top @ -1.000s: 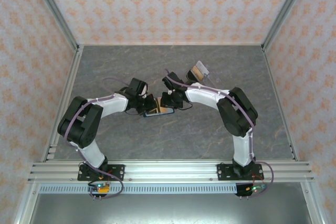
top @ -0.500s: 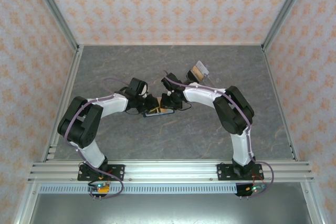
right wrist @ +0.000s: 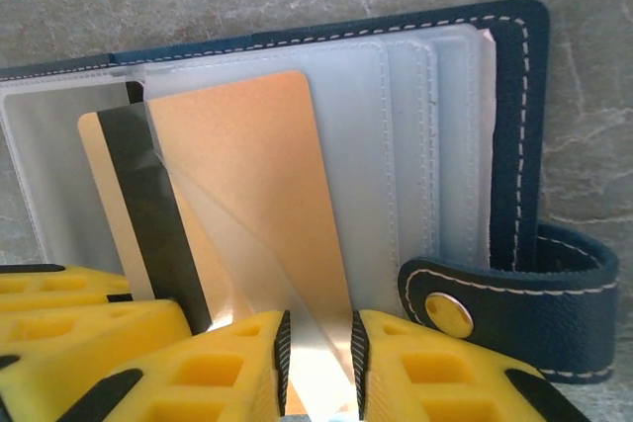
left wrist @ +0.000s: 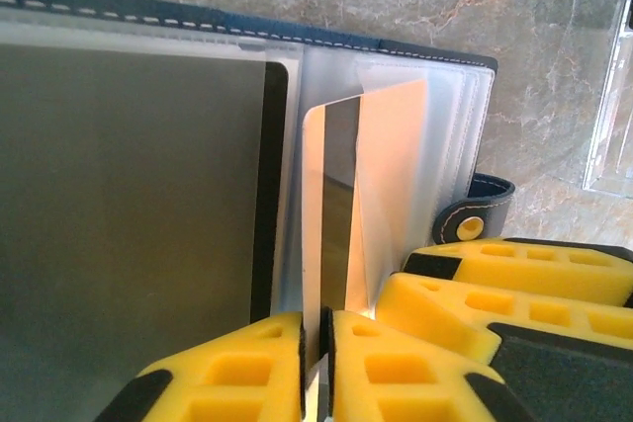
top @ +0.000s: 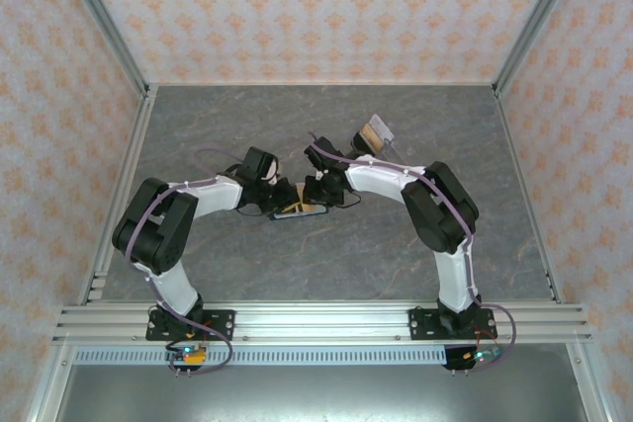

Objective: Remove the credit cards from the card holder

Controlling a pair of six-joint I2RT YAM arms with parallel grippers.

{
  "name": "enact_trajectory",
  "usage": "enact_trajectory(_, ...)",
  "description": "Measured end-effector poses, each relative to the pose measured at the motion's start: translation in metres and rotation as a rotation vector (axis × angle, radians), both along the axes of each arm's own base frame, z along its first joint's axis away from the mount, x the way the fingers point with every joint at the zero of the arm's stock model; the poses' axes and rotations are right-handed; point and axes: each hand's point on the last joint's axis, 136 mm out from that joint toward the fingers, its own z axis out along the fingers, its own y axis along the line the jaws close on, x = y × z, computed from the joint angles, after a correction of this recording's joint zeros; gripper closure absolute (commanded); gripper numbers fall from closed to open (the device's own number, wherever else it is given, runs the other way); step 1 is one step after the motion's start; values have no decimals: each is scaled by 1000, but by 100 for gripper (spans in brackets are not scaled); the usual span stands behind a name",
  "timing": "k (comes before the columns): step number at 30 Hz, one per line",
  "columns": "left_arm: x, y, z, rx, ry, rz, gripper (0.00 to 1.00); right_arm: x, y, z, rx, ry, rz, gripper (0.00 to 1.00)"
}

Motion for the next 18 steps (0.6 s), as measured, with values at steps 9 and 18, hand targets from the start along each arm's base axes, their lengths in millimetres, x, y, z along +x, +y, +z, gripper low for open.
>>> enact_trajectory(9,1,14,17,-1,-36,9,94,3,-2,0,0,-4,-9,72)
enact_trajectory(18,-7,50,65,65,-137,58,95,8,-7,25,102,-47,-24,49)
